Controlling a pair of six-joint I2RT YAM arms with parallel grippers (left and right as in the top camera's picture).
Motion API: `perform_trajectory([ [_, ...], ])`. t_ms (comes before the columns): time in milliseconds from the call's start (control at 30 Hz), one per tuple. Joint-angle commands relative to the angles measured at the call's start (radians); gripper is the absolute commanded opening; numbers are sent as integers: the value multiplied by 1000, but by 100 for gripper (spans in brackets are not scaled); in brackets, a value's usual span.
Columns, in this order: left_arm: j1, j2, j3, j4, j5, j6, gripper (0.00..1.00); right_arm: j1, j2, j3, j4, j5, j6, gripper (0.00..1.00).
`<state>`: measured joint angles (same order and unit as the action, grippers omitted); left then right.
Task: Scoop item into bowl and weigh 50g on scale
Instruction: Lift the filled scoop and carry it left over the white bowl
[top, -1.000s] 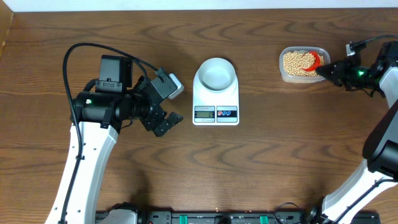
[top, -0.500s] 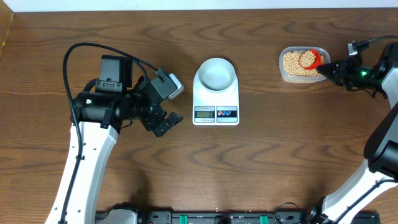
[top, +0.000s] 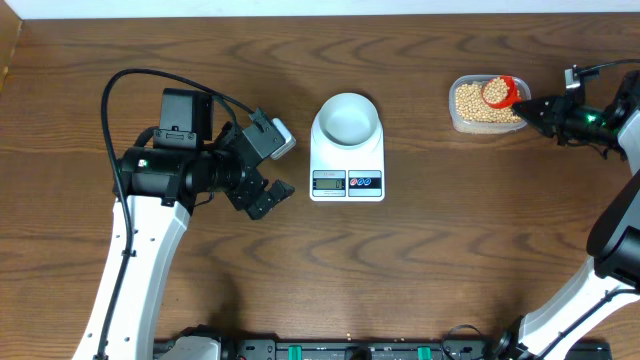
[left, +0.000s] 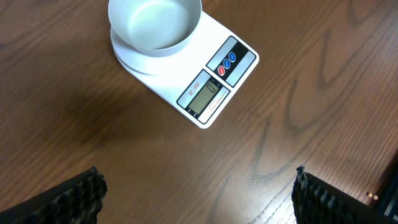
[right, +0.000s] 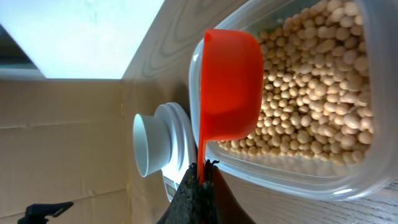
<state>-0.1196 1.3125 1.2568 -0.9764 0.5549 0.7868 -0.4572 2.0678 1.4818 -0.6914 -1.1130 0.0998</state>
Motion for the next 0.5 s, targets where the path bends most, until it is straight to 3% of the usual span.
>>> perform_trajectory([
  [0, 3, -13, 11, -3, 10, 13, 98, -11, 7, 1, -1, -105, 8, 1],
  [467, 3, -13, 11, -3, 10, 13, 98, 19, 7, 1, 1, -220, 8, 1],
])
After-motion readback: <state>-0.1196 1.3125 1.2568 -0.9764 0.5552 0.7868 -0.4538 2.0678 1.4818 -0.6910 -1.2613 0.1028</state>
